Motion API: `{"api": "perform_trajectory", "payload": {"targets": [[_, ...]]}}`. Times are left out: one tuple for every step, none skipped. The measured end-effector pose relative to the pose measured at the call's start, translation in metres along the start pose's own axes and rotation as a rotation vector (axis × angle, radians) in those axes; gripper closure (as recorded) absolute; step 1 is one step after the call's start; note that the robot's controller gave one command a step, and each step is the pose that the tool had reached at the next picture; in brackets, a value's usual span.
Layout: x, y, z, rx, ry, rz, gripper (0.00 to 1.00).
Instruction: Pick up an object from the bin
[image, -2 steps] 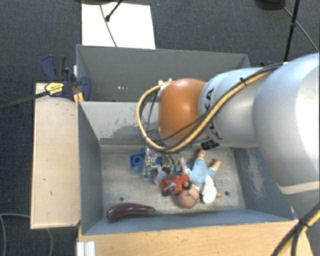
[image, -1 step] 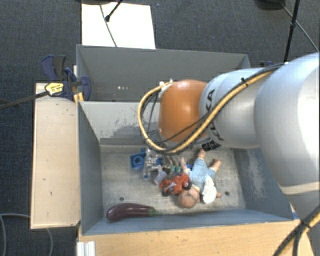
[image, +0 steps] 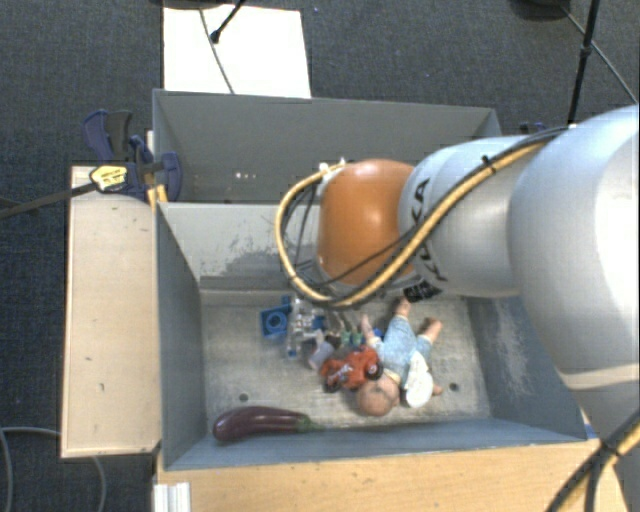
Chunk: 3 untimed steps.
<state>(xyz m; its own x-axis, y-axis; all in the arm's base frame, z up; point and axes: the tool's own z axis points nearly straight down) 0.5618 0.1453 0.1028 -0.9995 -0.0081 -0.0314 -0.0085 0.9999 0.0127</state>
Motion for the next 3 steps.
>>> {"api": "perform_trajectory", "payload": {"targets": [[0.0000, 0.0001, 0.0000, 0.000, 0.000, 0.001, 1.00], [0.0000, 0.0001, 0.0000, 0.000, 0.000, 0.002, 1.00], [0.0000, 0.0001, 0.0000, 0.000, 0.000, 0.003, 1.00]]}}
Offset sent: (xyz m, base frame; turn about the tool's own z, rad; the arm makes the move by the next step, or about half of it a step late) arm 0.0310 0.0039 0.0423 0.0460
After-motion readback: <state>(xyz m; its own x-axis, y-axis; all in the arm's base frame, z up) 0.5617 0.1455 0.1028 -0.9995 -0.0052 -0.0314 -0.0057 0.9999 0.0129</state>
